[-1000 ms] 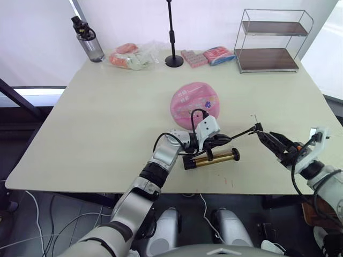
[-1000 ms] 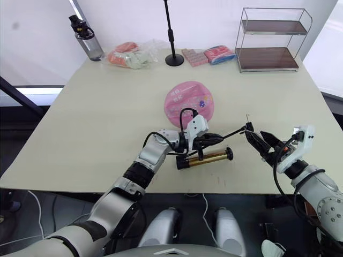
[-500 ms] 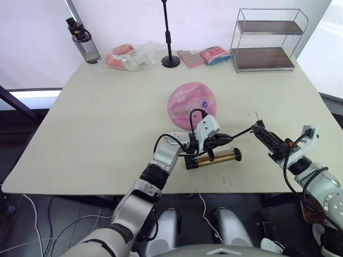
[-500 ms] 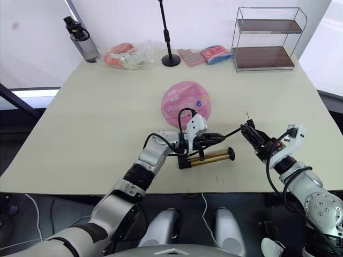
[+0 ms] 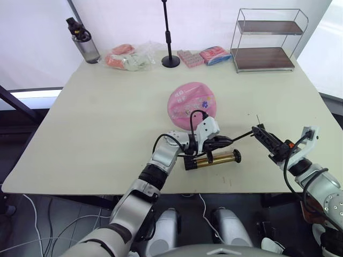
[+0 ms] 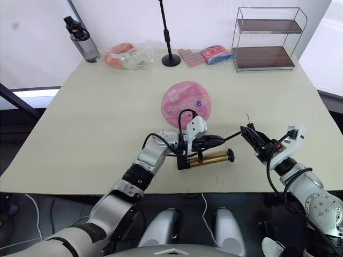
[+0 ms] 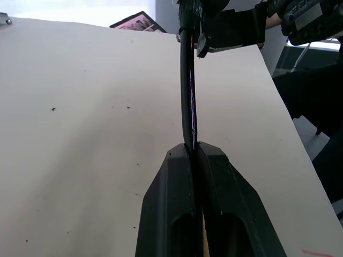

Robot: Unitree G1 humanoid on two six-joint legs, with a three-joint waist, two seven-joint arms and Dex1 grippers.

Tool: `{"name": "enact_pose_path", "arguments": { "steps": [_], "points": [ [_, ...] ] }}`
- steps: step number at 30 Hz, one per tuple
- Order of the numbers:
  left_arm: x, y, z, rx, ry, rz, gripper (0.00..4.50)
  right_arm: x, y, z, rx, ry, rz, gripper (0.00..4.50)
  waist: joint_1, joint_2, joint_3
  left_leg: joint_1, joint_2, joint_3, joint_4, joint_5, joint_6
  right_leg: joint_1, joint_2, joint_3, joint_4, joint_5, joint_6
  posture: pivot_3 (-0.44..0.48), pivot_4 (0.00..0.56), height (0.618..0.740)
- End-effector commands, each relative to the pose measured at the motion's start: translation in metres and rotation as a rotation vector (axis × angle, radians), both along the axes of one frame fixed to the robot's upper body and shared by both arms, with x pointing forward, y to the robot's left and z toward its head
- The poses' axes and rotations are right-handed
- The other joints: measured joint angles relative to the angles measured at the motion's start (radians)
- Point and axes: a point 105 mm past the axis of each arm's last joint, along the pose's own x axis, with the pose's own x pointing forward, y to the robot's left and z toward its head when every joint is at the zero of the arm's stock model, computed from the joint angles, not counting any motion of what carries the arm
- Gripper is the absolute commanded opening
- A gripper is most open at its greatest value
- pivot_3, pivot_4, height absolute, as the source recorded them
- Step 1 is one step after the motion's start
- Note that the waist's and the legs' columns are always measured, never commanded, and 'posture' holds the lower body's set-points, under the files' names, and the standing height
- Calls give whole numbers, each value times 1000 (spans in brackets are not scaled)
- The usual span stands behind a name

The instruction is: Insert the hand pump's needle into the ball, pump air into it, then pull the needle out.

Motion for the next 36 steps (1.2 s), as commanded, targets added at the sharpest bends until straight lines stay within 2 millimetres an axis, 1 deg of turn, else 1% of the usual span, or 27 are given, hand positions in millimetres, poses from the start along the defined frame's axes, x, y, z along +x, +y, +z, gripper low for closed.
{"name": "enact_pose_path", "arguments": {
  "steps": [1,15,34,36],
  "points": [
    [-3,-2,10,-29,-47,-25,67,-1,-3,11,-14,-48,5,4500,0,0,0,0,0,0,0,0,0,0,0,0,0,0,0,0,150,731],
    [-4,0,8,-22,-47,-34,67,-1,2,14,-21,-44,16,4500,0,0,0,0,0,0,0,0,0,0,0,0,0,0,0,0,150,731],
    [-4,0,7,-20,-42,-25,67,-1,1,8,-36,-35,15,4500,0,0,0,0,0,0,0,0,0,0,0,0,0,0,0,0,150,731],
    [-4,0,7,-21,-42,-26,0,-1,1,8,-35,-35,13,3991,0,0,0,0,0,0,0,0,0,0,0,0,0,0,0,0,150,731]
  ]
}}
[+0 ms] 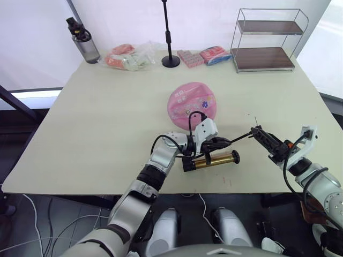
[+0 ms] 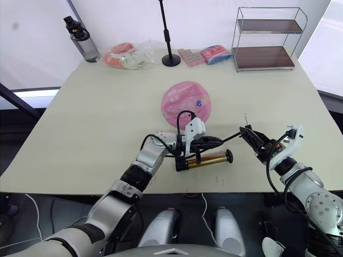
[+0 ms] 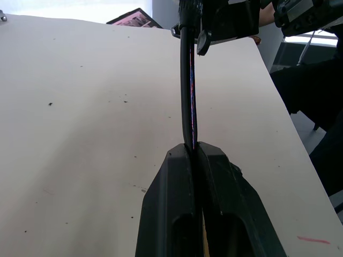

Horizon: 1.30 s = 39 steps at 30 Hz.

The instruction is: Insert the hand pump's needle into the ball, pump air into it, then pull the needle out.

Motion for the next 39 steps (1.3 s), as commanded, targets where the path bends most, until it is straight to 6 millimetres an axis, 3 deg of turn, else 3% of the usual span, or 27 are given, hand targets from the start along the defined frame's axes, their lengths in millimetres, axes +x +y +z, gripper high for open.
{"name": "enact_pose_path", "arguments": {
  "steps": [1,5,9,22,25,28,31,33,39],
  "points": [
    [-2,-4,10,-29,-37,-18,0,-1,0,9,-6,-44,6,3777,0,0,0,0,0,0,0,0,0,0,0,0,0,0,0,0,150,731],
    [-3,-5,10,-29,-38,-20,0,-1,-1,8,-13,-43,2,1767,0,0,0,0,0,0,0,0,0,0,0,0,0,0,0,0,150,731],
    [-3,-5,11,-28,-42,-26,0,-1,-2,7,-17,-42,-1,365,0,0,0,0,0,0,0,0,0,0,0,0,0,0,0,0,150,731],
    [-5,-3,11,-45,-4,-26,0,-3,3,11,-51,-66,30,322,0,0,0,0,0,0,0,0,0,0,0,0,0,0,0,0,150,731],
    [-1,0,14,-32,-47,-5,1068,-4,3,14,-109,-87,50,322,0,0,0,0,0,0,0,0,0,-1,0,0,0,0,0,0,150,731],
    [2,5,20,-41,-88,19,2419,-5,5,19,-192,-129,74,322,0,0,0,0,0,0,-1,0,0,-1,0,0,-1,0,0,0,150,731],
    [0,17,16,62,-252,-21,3663,-5,10,23,-272,-169,80,322,0,0,0,-1,0,0,-1,0,0,-1,0,0,-1,0,0,0,150,731],
    [3,24,27,17,-253,8,4421,-5,15,26,-335,-202,85,322,-3,0,0,0,0,0,-1,0,0,-1,0,0,-1,0,0,0,150,731],
    [11,57,56,-35,-299,119,4477,-5,31,23,-550,-258,138,322,0,0,1,-1,1,0,-2,0,0,-2,0,0,-2,0,0,0,150,731]
  ]
}}
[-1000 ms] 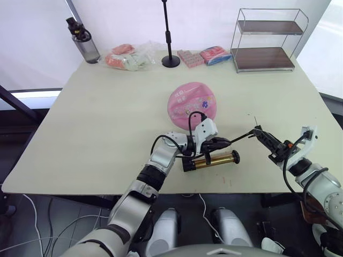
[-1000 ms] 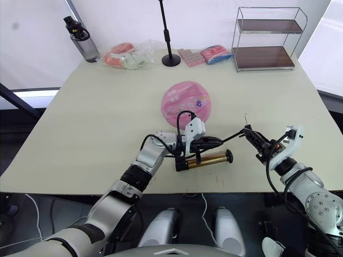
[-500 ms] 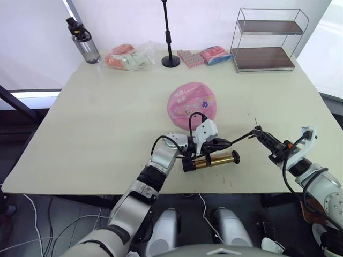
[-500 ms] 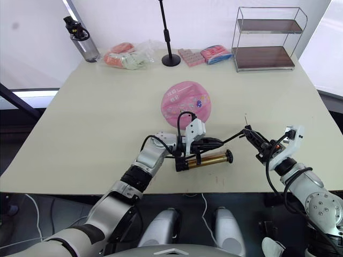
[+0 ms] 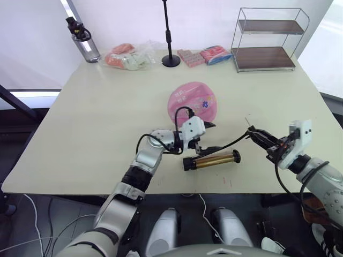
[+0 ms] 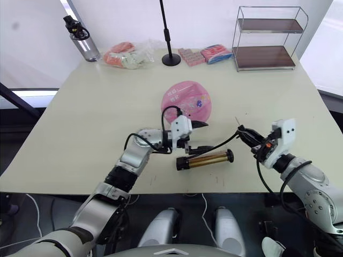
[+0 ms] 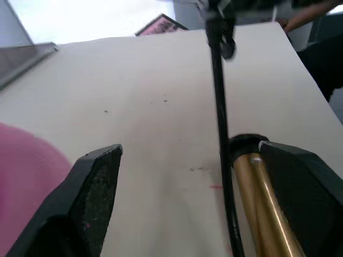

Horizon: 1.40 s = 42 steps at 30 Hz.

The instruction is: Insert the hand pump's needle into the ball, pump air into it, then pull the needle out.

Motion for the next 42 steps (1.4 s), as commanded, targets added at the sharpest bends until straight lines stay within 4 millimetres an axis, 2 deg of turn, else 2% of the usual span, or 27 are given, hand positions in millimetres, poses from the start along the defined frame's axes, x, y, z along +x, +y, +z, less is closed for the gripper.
{"name": "enact_pose_path", "arguments": {
  "steps": [1,7,13,15,20,24,27,35,42],
  "points": [
    [3,13,29,-64,-64,47,4477,-1,9,8,-106,-78,40,322,0,0,0,0,0,0,0,0,0,0,0,0,0,0,0,0,150,731],
    [13,49,54,-85,-90,205,4477,3,23,14,-223,-139,95,322,-4,0,1,1,1,0,0,0,0,0,0,0,0,0,0,0,150,731],
    [22,69,76,-166,-92,351,4477,10,27,21,-315,-189,123,322,0,0,1,0,0,0,0,0,0,0,0,-1,-1,0,0,0,150,731],
    [28,81,83,-197,-78,421,4477,11,31,25,-318,-209,144,322,0,0,1,0,0,0,0,0,0,0,0,0,-1,0,0,0,150,731],
    [39,110,86,-206,-63,557,4477,8,37,34,-311,-256,199,322,-2,0,1,0,1,0,-2,0,0,0,1,-1,-1,0,0,0,150,731],
    [46,125,83,-210,-39,638,4477,7,39,40,-336,-324,229,322,-1,0,1,0,1,0,-2,0,0,0,0,-1,-1,0,0,0,150,731],
    [49,126,79,-218,-10,661,4477,8,40,44,-335,-357,231,322,-1,0,1,0,0,0,-2,0,0,0,0,-1,-1,0,0,0,150,731],
    [63,111,70,-262,115,640,4477,10,44,51,-309,-409,224,322,1,-1,2,0,0,0,-1,0,0,0,0,-1,-1,0,0,0,150,731],
    [76,100,61,-190,125,595,4477,11,47,51,-305,-409,225,322,-2,-1,2,0,0,0,-1,0,0,0,0,-1,-1,1,-1,0,150,731]
  ]
}}
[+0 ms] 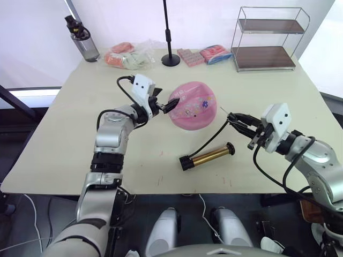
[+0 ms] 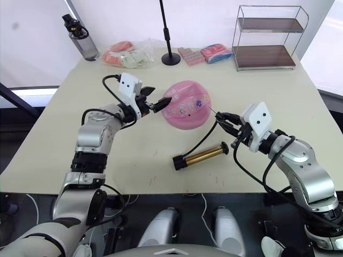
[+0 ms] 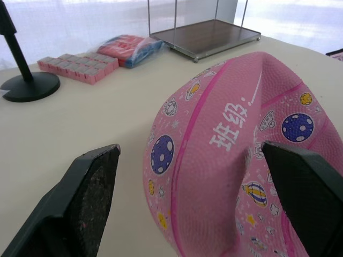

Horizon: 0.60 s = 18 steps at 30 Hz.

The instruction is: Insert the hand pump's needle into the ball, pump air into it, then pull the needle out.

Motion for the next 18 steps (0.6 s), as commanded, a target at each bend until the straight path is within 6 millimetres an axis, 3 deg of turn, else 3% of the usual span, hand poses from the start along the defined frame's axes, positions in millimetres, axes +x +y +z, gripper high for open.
{"name": "enact_pose_path", "arguments": {
  "steps": [1,7,8,10,12,13,16,18],
  "points": [
    [3,-4,6,40,-48,-39,4477,-3,3,13,6,-59,13,322,-2,0,0,0,0,0,0,0,0,0,0,0,0,0,-1,0,150,731],
    [8,-2,-2,35,-29,-44,4477,-3,5,10,4,-43,10,322,0,0,0,0,0,0,-1,0,0,0,0,0,0,0,-1,0,150,731],
    [9,-2,-4,35,-25,-44,4081,-3,5,10,3,-40,9,322,1,0,0,0,0,0,0,0,0,0,0,0,0,0,0,0,150,731],
    [10,-1,-6,33,-23,-45,3816,-3,6,8,-1,-29,8,322,1,0,0,0,0,0,0,0,0,0,0,0,0,0,-1,0,150,731],
    [12,-1,-6,22,-20,-44,2981,-2,6,5,-15,-10,5,322,0,0,0,0,0,0,0,0,0,0,0,0,0,0,-1,0,150,731],
    [12,-2,-7,17,-20,-46,2778,-2,7,3,-18,2,4,322,0,0,0,0,0,0,0,0,0,0,0,0,0,1,-1,0,150,731],
    [12,-3,-8,17,-22,-52,1408,-1,9,-2,-24,39,-1,322,-1,0,0,0,0,0,0,0,0,0,0,0,0,1,-1,0,150,731],
    [13,-4,-8,16,-29,-52,864,1,12,-2,-27,54,-5,322,-2,0,0,0,0,0,0,0,0,0,0,0,1,1,-1,0,150,731]
  ]
}}
